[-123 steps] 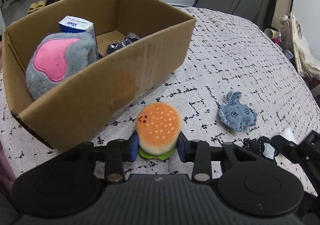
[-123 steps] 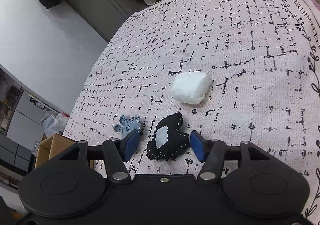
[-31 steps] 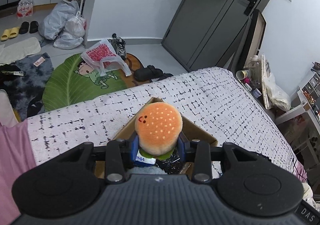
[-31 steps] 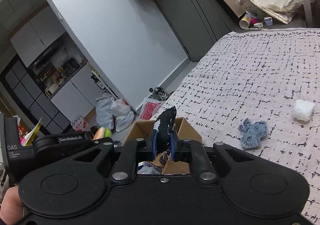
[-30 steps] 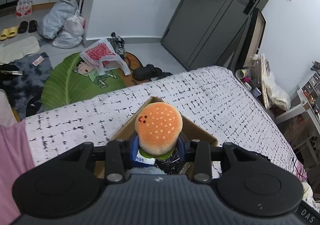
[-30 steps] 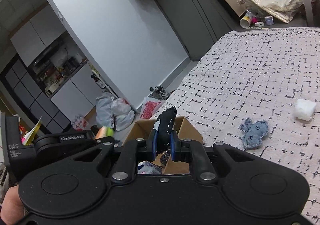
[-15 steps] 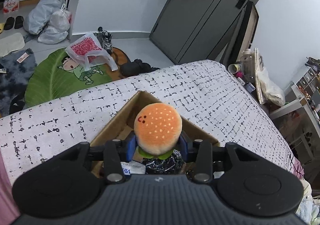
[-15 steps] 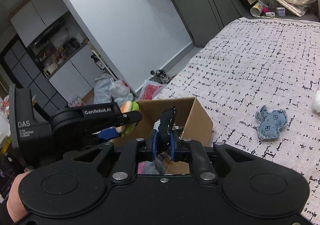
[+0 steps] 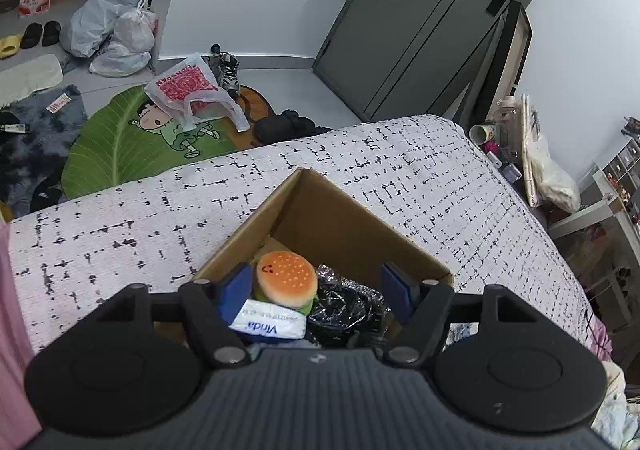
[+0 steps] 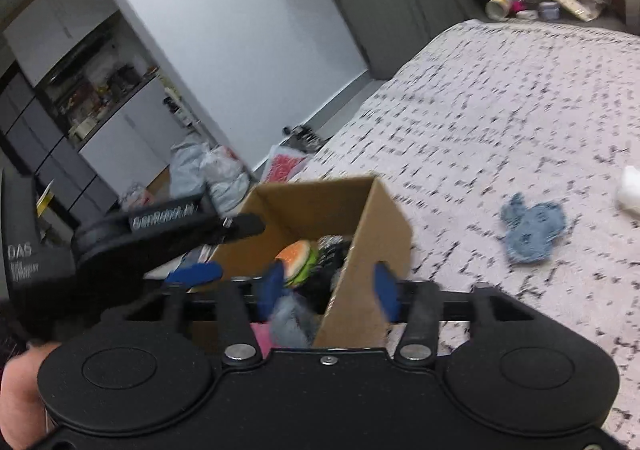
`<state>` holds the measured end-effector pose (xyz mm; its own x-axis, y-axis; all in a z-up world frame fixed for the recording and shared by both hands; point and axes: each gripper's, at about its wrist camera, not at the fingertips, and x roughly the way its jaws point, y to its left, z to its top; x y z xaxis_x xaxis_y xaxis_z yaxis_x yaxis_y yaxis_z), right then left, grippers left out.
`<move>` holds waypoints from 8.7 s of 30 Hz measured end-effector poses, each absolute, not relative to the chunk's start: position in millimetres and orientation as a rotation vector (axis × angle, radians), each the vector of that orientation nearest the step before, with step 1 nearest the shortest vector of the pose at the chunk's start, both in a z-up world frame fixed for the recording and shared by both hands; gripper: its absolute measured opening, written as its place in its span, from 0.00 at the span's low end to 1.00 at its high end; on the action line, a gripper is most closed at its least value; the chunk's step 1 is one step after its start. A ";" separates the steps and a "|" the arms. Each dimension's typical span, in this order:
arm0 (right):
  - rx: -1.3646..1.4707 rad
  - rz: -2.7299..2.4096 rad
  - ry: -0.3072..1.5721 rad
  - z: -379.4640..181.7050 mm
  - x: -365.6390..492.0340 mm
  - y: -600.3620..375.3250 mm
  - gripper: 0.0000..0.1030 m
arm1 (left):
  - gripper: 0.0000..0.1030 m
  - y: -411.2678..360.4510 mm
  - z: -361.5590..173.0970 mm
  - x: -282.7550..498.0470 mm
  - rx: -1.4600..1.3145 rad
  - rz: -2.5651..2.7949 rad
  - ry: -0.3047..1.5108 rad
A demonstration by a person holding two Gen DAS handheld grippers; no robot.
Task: Organize soft objects
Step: 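Carry both items into the box and open both grippers, then move the left gripper to the denim fish plush and close on it, then grasp the white wrapped item with the right gripper while the left lifts the fish, then carry the fish and white item to the box and release both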
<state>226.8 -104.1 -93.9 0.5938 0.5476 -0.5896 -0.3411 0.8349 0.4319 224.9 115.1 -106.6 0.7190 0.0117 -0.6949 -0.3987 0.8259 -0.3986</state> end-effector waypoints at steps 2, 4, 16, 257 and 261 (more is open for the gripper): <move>0.286 0.505 0.771 -88.7 226.1 -109.8 0.66 | 0.68 112.5 -103.2 220.7 -0.535 0.250 0.739; 0.295 0.472 0.772 -84.6 225.5 -117.6 0.78 | 0.69 110.0 -99.9 217.4 -0.523 0.257 0.741; 0.270 0.330 0.785 -54.0 235.3 -167.3 0.96 | 0.89 69.9 -63.9 205.1 -0.414 0.252 0.716; 0.144 0.474 0.610 -71.2 188.5 -102.6 0.47 | 0.11 128.7 -91.0 169.0 -0.600 0.268 0.749; 0.135 0.479 0.619 -76.2 195.2 -90.5 0.47 | 0.12 133.2 -97.8 170.9 -0.617 0.273 0.769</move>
